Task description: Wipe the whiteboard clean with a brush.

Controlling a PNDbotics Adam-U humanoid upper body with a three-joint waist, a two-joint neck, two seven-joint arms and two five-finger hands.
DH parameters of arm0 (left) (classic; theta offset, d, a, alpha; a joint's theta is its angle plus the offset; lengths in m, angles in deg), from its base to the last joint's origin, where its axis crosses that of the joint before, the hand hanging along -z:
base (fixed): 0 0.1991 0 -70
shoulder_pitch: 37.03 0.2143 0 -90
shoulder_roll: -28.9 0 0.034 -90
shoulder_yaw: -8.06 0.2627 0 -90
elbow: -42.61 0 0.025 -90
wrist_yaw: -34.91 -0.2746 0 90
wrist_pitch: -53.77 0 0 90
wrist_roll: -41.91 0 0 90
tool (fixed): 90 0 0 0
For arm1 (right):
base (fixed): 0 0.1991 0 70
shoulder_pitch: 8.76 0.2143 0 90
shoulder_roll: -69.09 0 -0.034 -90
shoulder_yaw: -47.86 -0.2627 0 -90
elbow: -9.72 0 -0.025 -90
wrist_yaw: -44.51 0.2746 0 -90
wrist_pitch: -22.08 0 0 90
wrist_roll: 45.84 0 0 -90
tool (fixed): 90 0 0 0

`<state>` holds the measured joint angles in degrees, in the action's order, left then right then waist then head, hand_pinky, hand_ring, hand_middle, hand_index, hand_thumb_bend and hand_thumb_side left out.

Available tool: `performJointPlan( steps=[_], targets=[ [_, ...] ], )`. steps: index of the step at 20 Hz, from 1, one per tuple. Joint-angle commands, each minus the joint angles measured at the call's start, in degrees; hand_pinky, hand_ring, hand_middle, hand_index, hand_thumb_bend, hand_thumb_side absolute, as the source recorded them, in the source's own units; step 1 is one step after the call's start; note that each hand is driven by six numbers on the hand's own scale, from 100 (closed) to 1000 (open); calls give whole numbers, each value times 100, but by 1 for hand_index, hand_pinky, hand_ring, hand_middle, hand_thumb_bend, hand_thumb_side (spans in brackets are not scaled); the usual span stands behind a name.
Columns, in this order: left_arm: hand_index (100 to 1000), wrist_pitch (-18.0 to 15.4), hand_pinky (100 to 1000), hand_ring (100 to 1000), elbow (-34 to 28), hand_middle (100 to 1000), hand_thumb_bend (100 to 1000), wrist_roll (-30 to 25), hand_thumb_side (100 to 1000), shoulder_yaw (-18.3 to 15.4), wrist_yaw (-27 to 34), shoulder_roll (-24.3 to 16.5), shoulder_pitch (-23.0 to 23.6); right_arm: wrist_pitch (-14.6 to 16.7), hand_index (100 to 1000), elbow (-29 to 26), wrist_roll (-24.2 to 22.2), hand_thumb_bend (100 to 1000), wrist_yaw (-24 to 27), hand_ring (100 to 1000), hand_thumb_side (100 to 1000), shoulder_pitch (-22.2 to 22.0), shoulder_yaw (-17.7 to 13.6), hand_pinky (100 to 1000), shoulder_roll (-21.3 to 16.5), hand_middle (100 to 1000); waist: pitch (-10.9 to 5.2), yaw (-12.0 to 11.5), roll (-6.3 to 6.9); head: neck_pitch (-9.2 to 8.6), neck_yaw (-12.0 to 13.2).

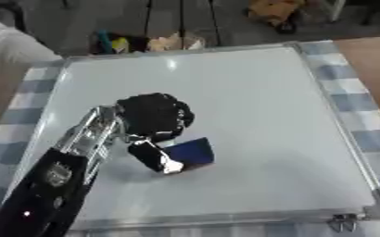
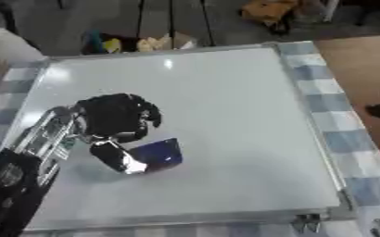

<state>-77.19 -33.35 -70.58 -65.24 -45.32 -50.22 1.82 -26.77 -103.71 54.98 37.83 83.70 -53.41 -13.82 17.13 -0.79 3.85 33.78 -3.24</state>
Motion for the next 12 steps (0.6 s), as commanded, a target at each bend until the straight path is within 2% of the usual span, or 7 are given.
performJointPlan(
  steps=[1, 4, 5, 12],
  targets=[
    [187, -432, 668, 820, -139, 669, 331, -580, 1000, -69, 166, -39, -65, -12, 821, -116, 35, 100, 64, 860, 802, 5, -39, 715, -148, 644, -131, -6, -20, 53, -4],
    [187, -457, 668, 820, -166, 669, 331, -753, 1000, -75, 316, -18, -52, -16, 821, -116, 41, 100, 71, 860, 802, 5, -42, 715, -156, 644, -135, -10, -16, 60, -5],
    [190, -438, 667, 821, -169, 670, 307, -803, 1000, -86, 327, -2, -35, -22, 822, -116, 40, 100, 72, 860, 801, 10, -40, 714, -152, 643, -129, -8, -16, 56, 1],
    [193, -330, 662, 819, -53, 662, 277, -889, 1000, -141, 37, 122, 60, -27, 822, -116, 40, 100, 66, 860, 802, 41, -33, 714, -132, 642, -88, 27, -20, 24, 24]
  ],
)
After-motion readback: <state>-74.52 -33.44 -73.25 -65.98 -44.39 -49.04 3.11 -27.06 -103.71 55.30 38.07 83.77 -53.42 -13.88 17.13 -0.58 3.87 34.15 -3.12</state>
